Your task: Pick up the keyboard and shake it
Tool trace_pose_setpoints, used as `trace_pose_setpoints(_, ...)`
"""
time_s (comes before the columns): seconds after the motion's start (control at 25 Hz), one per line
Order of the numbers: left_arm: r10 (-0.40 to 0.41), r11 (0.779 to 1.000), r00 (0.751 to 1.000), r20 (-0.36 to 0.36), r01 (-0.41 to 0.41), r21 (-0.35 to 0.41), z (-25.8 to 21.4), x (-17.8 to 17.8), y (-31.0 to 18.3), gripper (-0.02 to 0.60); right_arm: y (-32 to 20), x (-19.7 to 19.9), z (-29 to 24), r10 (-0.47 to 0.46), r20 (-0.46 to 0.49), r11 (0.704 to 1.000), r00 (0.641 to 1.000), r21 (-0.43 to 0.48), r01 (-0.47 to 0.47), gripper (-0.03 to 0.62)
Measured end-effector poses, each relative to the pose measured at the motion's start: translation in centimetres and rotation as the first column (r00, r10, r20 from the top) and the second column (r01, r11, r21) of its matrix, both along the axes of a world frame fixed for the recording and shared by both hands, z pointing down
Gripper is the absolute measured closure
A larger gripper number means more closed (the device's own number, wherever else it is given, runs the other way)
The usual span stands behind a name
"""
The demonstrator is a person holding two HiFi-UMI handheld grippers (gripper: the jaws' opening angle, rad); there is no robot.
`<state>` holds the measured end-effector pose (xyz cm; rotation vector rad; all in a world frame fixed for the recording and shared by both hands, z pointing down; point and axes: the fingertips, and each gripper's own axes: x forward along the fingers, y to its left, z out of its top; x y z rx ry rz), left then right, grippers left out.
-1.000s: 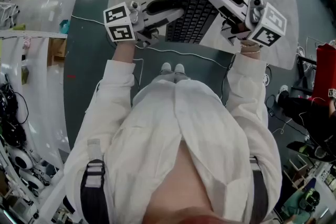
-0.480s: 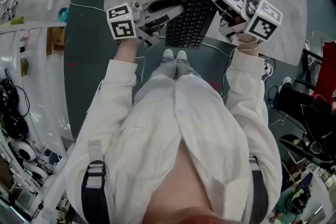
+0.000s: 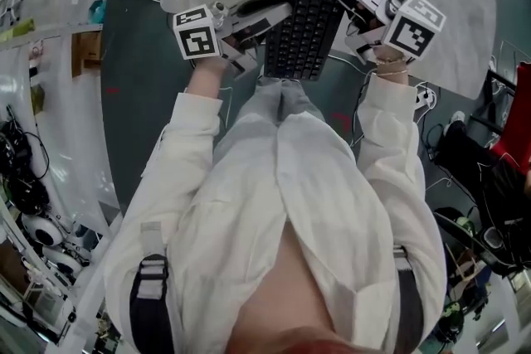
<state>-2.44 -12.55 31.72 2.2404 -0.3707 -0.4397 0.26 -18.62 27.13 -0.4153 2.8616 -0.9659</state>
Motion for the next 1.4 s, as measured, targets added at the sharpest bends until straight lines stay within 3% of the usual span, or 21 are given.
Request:
trace_pose_setpoints(0.32,-0.026,0.995,1.0,-0.004,0.026,-0.097,3.6,-0.2,-0.1,0.488,-0.4,0.4,4.6,0.047,-0.002,0.994,0.999,-0.095,-0.047,0.487)
trace_pose_setpoints(0.64,-0.038,0.98,0.999,0.021,0.042,-0.192,7.8,0.6,-1.1,0.488,-1.8,1.3,9.5,0.065,-0.06,0.982,0.996,-0.173,-0.074,0.465)
trace_pose_setpoints(0.76,-0.04,0.977,0.998,0.044,0.048,-0.207,9.0,1.0,-1.2,0.488,-1.9,1.3,10.3,0.051,-0.072,0.984,0.996,-0.165,-0.063,0.454)
trace_pose_setpoints(1.0,-0.041,0.969,0.994,0.105,0.066,-0.239,10.9,0.9,-1.8,0.488,-2.6,1.9,13.3,0.093,-0.129,0.962,0.987,-0.243,-0.123,0.441)
trace_pose_setpoints(1.2,-0.054,0.961,0.989,0.134,0.088,-0.263,12.3,0.8,-2.2,0.488,-3.2,1.6,14.6,0.09,-0.163,0.964,0.983,-0.235,-0.127,0.433)
trace_pose_setpoints(1.4,-0.084,0.962,0.981,0.175,0.126,-0.244,12.9,0.7,-2.6,0.479,-3.4,1.9,15.4,0.112,-0.204,0.957,0.972,-0.241,-0.161,0.422)
